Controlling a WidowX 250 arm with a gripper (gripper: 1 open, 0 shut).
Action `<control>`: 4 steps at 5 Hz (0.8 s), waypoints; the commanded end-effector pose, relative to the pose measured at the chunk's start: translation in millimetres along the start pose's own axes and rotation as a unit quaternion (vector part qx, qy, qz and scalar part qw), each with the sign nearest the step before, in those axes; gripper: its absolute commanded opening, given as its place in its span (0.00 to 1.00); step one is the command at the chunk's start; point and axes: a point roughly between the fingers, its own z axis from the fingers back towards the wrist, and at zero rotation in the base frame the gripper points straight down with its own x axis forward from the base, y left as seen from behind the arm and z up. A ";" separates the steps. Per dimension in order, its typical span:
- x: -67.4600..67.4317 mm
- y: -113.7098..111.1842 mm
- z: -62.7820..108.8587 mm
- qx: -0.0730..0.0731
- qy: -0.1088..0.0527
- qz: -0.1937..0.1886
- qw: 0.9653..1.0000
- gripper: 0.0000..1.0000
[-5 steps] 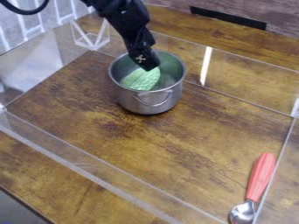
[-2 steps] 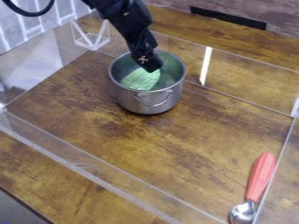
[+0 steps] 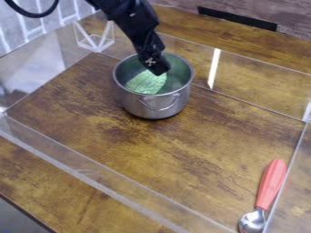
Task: Put the green object in the silver pot
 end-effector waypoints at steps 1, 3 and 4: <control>11.6 13.4 17.2 0.021 -0.014 -0.006 1.000 1.00; 14.6 13.2 21.3 0.012 -0.010 -0.001 1.000 0.00; 22.6 11.5 30.5 0.007 -0.006 -0.001 1.000 0.00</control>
